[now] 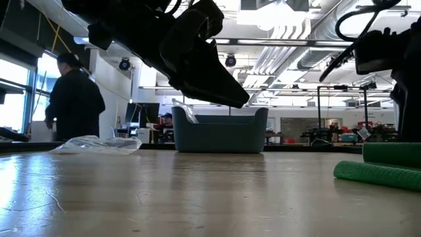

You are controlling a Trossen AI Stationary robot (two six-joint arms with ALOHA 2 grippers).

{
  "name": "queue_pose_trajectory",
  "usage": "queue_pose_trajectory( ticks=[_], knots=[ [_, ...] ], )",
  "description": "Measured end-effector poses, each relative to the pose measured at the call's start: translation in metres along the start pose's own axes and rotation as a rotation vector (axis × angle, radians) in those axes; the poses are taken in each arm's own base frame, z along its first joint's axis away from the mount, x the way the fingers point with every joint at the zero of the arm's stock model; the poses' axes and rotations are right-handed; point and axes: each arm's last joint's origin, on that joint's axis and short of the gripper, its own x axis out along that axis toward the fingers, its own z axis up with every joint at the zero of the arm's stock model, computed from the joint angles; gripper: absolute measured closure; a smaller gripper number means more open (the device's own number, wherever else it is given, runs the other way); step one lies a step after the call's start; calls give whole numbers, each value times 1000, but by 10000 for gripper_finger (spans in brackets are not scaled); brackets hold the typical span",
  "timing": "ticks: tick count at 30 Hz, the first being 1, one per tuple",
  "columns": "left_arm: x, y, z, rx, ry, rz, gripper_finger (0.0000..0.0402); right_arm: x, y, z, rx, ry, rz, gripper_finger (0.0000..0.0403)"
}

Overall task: Roll bandage
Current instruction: Roll the green bandage

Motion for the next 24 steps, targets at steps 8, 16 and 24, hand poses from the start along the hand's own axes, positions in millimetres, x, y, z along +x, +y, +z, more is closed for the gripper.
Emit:
queue_pose_trajectory(
  ticks=[8,16,24],
  knots=[
    [0,0,0,0,0,0,241,11,-3,-4,-57,29,-94,159],
    [0,0,0,0,0,0,241,23,5,-4,-131,28,-76,223],
    [-13,0,15,39,-55,2,241,-9,26,14,-279,-80,16,308]
  ],
)
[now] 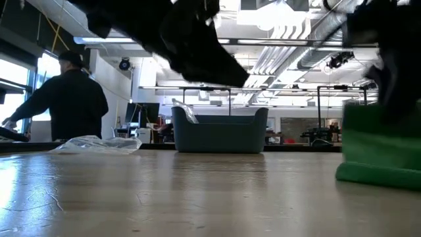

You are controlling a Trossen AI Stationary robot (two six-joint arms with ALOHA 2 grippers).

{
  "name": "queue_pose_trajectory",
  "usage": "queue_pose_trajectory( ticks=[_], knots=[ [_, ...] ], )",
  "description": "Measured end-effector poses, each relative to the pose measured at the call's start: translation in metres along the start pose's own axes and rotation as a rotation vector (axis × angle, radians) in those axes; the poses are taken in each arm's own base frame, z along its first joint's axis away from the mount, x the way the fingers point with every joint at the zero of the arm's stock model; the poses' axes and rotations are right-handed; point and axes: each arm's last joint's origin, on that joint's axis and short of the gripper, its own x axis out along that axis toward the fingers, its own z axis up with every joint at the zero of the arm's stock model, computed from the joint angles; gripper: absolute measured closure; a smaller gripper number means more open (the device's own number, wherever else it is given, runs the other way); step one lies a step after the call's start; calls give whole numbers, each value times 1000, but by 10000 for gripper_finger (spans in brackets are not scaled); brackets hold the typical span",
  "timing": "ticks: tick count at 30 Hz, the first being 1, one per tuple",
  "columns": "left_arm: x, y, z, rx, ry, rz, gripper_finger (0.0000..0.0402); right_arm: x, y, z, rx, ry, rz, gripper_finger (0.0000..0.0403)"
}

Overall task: Roll bandage
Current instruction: Roll the green bandage

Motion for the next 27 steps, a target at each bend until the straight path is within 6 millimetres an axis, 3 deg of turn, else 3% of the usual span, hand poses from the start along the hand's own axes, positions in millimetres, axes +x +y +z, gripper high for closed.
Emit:
queue_pose_trajectory(
  ticks=[6,14,19,27],
  knots=[
    [-27,-8,26,125,-95,-32,241,-39,21,36,-314,-157,43,320],
    [-70,-33,52,349,-236,41,241,-86,30,71,-640,-400,-180,321],
    [-80,-45,61,463,-343,-5,241,-94,31,79,-742,-468,-291,321],
    [-69,-40,68,527,-455,76,241,-91,25,88,-683,-478,-309,322]
  ],
)
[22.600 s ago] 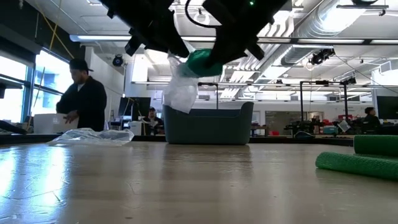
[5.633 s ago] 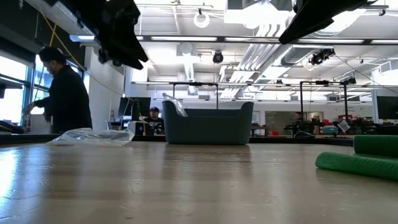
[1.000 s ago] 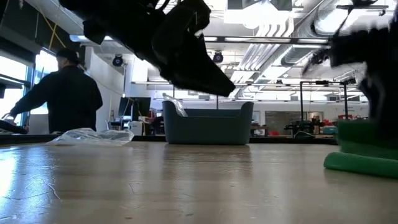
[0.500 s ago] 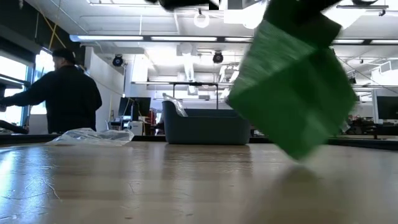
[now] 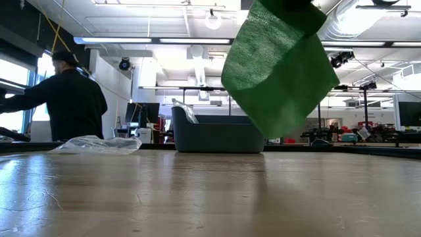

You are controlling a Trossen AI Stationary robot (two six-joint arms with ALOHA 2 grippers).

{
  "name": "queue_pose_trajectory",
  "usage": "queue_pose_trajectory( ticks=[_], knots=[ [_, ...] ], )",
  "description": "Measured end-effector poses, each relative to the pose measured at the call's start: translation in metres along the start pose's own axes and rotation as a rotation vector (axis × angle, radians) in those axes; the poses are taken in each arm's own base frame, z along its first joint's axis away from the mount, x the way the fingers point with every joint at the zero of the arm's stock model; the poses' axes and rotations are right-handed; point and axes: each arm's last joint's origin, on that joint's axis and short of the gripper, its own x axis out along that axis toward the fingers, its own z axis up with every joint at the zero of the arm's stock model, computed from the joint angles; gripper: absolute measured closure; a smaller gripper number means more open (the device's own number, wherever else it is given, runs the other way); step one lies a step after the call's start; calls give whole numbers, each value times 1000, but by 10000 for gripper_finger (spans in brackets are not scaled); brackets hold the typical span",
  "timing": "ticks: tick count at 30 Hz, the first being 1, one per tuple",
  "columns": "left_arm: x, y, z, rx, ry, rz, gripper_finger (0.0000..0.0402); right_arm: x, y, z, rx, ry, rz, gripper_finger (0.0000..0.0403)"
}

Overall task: Roll bandage
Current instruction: Roll the green bandage

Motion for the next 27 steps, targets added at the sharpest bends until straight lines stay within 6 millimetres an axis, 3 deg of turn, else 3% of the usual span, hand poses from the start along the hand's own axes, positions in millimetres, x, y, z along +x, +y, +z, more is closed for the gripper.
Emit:
queue_pose_trajectory(
  ticks=[11,27],
  knots=[
    [28,14,-22,-26,131,134,241,5,-5,1,5,-3,-8,322],
    [34,22,-35,-157,200,151,241,18,-7,6,-18,-13,-32,321]
  ],
)
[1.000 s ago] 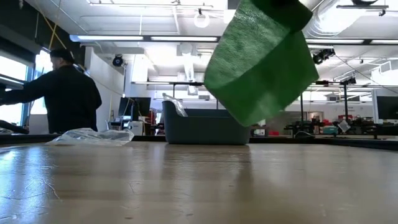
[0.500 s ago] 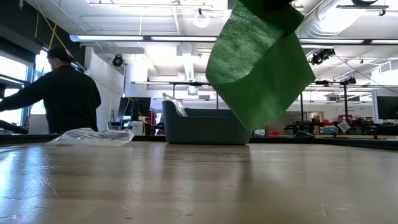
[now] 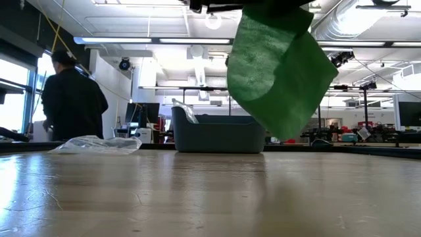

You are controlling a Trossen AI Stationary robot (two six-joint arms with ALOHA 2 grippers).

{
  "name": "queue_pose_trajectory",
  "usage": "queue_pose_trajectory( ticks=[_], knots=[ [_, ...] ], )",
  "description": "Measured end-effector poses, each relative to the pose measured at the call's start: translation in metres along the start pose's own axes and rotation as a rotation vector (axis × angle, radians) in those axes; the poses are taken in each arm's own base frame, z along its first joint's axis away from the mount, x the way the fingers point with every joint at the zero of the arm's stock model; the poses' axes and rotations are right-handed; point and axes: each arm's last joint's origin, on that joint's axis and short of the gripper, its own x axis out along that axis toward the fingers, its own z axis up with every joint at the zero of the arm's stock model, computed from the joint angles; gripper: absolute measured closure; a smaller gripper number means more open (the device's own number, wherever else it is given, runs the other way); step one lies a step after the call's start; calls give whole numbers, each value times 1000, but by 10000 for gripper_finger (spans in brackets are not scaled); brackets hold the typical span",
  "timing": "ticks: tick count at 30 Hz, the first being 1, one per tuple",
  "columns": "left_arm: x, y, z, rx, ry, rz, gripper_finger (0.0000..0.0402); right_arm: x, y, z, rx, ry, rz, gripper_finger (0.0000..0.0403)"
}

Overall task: Roll bandage
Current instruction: Roll the green bandage

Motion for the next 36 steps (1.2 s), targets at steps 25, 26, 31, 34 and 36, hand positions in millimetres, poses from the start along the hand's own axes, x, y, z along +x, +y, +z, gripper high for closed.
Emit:
queue_pose_trajectory(
  ticks=[25,26,31,34,36],
  knots=[
    [-8,-5,-13,67,222,232,387,-22,-1,22,172,-21,28,205],
    [-9,-5,-13,86,232,252,388,-26,-1,24,191,-25,34,203],
    [-20,9,2,137,239,361,394,-43,4,22,259,12,59,204],
    [-30,22,18,129,186,337,395,-50,9,12,288,72,32,205],
    [-36,24,25,138,128,186,395,-54,12,3,330,128,21,206]
  ],
)
